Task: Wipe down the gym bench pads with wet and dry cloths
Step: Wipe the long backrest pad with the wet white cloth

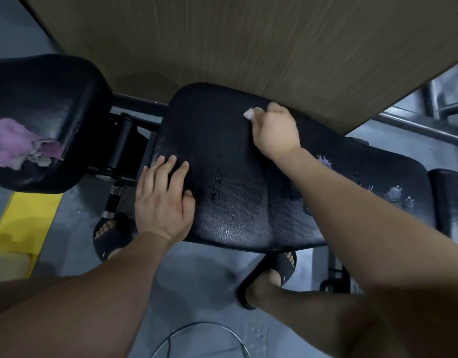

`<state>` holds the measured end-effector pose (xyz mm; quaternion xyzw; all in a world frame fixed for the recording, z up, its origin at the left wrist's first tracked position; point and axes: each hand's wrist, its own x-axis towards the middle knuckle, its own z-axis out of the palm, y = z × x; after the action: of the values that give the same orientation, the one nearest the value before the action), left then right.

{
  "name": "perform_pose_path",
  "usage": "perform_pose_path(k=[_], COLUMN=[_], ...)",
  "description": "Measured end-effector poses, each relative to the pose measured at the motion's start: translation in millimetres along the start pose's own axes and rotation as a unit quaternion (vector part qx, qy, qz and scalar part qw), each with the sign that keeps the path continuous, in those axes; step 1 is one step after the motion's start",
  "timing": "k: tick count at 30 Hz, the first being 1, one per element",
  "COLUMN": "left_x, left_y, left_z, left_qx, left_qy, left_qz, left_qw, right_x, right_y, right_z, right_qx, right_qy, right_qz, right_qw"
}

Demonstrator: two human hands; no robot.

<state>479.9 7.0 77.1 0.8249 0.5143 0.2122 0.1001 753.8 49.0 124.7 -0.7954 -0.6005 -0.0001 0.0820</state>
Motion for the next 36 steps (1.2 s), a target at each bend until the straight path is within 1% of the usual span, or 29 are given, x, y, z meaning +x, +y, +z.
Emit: perform_pose_path(k=[1, 2, 3, 4, 6, 8, 9, 10, 11, 13, 15, 16, 17, 20, 21, 22, 24, 26, 27, 28, 29, 30, 31, 33, 34, 36], left_x=[0, 0, 0, -1, -1, -1, -1, -1, -1, -1, -1, 0, -1, -1, -1, -1, -1, -1, -1, -1, -1, -1, -1, -1, -1, -2], left_y=[0, -1, -1, -1, -2, -1, -1, -1, -1, 0, -1, -2, -2, -2, -2, -2, -2, -2, -2, -2, -2, -2, -2, -3, -3, -4], left_z=[0, 0, 0, 1, 2, 2, 2, 2, 2, 3, 3, 3, 4, 4, 5, 5, 5, 4, 4, 4, 4, 4, 4, 4, 5, 5], left_qx=[0.001, 0.002, 0.002, 0.003, 0.006, 0.01, 0.01, 0.01, 0.01, 0.011, 0.012, 0.011, 0.01, 0.012, 0.012, 0.012, 0.013, 0.014, 0.014, 0.013, 0.013, 0.014, 0.015, 0.016, 0.014, 0.011], left_qy=[0.001, 0.001, 0.003, 0.003, 0.001, 0.0, 0.0, -0.001, -0.004, -0.005, -0.005, -0.006, -0.007, -0.002, 0.0, -0.001, -0.002, -0.003, -0.003, -0.004, -0.006, -0.007, -0.007, -0.005, -0.003, 0.0], left_qz=[0.002, 0.004, 0.006, 0.008, 0.01, 0.01, 0.009, 0.007, 0.005, 0.004, 0.007, 0.007, 0.006, 0.008, 0.009, 0.009, 0.008, 0.007, 0.007, 0.006, 0.005, 0.005, 0.005, 0.007, 0.009, 0.012], left_qw=[1.0, 1.0, 1.0, 1.0, 1.0, 1.0, 1.0, 1.0, 1.0, 1.0, 1.0, 1.0, 1.0, 1.0, 1.0, 1.0, 1.0, 1.0, 1.0, 1.0, 1.0, 1.0, 1.0, 1.0, 1.0, 1.0], right_x=[0, 2, 5, 5, -1, -12, -19, -26, -33, -47, -46, -42, -37, -21, -17, -16, -24, -39, -45, -45, -40, -34, -26, -12, -7, -3], right_y=[6, 18, 33, 48, 71, 60, 43, 24, 3, -25, -17, -2, 16, 67, 68, 60, 28, 3, 1, 8, 20, 34, 48, 61, 61, 54], right_z=[-4, -8, -13, -16, -18, -15, -12, -5, 2, 12, 10, 6, 2, -1, 1, 4, 12, 20, 20, 18, 15, 12, 8, 2, 1, -4], right_qx=[0.004, 0.003, -0.004, -0.018, -0.028, -0.007, 0.009, 0.025, 0.045, 0.052, 0.036, 0.025, 0.01, -0.034, -0.044, -0.051, -0.039, 0.003, 0.01, 0.007, -0.004, -0.023, -0.04, -0.054, -0.047, 0.001], right_qy=[-0.007, -0.019, -0.026, -0.016, 0.023, 0.042, 0.048, 0.061, 0.072, 0.069, 0.048, 0.045, 0.044, 0.044, 0.049, 0.052, 0.064, 0.073, 0.067, 0.059, 0.061, 0.072, 0.076, 0.044, 0.021, -0.032], right_qz=[-0.032, -0.033, -0.007, 0.031, 0.115, 0.15, 0.144, 0.12, 0.08, -0.018, -0.075, -0.069, -0.034, 0.138, 0.167, 0.167, 0.095, -0.024, -0.065, -0.086, -0.083, -0.052, -0.001, 0.106, 0.134, 0.155], right_qw=[0.999, 0.999, 1.0, 0.999, 0.993, 0.988, 0.988, 0.991, 0.993, 0.996, 0.995, 0.996, 0.998, 0.989, 0.984, 0.983, 0.993, 0.997, 0.996, 0.995, 0.995, 0.996, 0.996, 0.992, 0.99, 0.987])
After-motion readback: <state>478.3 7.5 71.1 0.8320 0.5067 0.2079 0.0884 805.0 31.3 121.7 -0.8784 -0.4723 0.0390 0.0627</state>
